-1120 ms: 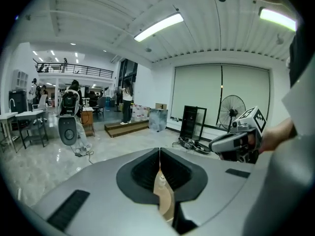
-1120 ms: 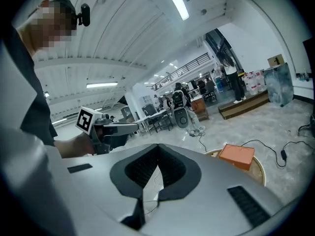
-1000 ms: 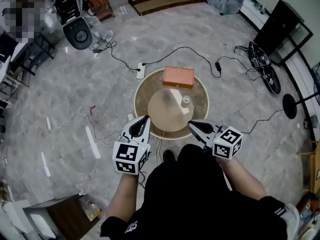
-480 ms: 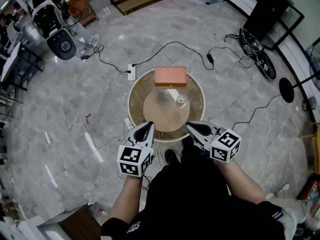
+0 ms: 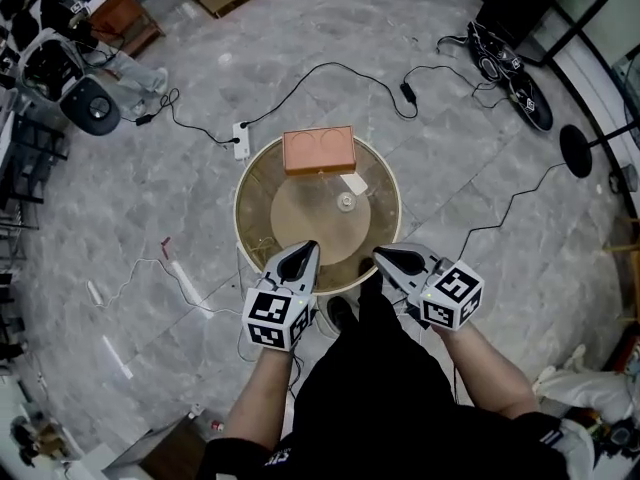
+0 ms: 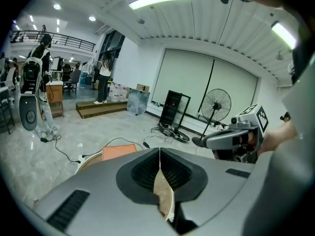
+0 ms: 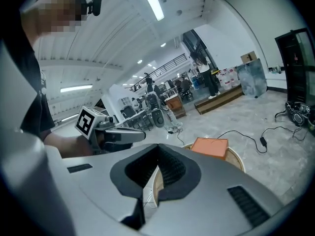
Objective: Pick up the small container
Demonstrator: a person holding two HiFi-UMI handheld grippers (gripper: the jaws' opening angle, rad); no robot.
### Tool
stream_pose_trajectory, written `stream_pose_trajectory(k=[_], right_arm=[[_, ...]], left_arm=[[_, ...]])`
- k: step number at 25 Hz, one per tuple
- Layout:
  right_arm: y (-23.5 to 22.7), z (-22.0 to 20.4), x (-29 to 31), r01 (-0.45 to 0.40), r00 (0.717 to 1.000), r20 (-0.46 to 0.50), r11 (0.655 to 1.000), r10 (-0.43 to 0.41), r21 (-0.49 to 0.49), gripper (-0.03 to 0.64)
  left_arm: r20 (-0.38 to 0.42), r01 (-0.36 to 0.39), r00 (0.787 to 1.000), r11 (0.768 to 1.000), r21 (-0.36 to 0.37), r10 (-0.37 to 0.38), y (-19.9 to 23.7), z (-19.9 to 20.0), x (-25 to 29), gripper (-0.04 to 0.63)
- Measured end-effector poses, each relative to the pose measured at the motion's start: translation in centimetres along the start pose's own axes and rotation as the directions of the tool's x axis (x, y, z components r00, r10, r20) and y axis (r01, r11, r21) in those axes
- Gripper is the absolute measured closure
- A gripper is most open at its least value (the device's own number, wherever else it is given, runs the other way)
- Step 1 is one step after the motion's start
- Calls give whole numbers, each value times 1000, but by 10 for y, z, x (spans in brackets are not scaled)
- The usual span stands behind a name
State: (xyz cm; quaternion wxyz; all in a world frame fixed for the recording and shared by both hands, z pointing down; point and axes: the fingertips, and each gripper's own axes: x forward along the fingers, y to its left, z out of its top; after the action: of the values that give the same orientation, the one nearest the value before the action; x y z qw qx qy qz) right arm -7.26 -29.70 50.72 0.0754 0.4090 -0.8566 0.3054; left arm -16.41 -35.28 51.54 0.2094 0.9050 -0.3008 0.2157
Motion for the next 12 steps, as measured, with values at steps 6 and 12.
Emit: stream_pose_trajectory(k=[6,12], right_arm=[[-57,-5,8,-9,1000,-1,999,9,40,603],[-125,-42,30,14,1000,-7,995,-13,100,603]], left_arm=[[-48,38,998,999,15,-37,-1,-20,69,575],[-48,45,998,999,23,-44,11,-49,137,575]])
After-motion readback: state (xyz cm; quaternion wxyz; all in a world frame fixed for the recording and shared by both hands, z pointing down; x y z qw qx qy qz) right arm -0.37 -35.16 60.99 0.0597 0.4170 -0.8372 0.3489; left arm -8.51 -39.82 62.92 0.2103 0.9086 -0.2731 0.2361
